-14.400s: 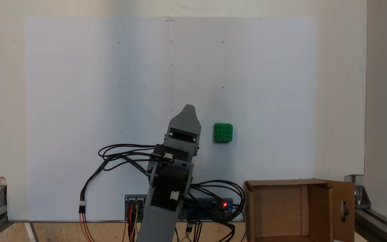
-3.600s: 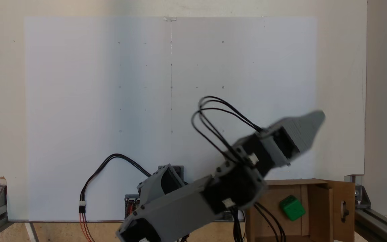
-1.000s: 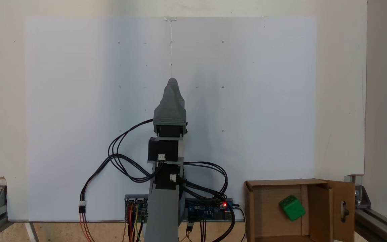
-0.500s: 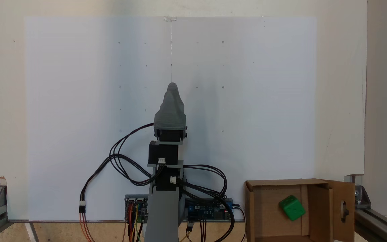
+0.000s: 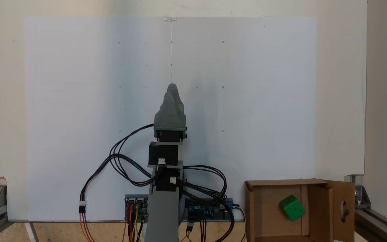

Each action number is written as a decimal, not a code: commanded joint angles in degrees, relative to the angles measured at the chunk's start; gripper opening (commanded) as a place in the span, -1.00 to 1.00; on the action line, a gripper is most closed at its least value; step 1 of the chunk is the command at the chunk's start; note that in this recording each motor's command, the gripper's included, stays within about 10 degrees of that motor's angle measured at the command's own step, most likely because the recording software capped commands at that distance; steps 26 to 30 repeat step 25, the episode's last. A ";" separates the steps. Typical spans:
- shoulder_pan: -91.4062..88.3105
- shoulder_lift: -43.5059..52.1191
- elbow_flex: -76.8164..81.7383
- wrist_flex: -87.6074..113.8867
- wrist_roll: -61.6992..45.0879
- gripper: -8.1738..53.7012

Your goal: Grasp a green dice and put it in the bin.

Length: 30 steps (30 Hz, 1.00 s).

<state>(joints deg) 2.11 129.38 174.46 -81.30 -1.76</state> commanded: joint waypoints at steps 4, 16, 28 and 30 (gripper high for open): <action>-0.35 6.33 1.05 -4.48 2.11 0.68; -3.60 6.33 1.41 -5.71 2.20 0.69; -3.25 6.33 2.81 -5.80 2.20 0.69; -3.25 6.33 2.81 -5.80 2.20 0.69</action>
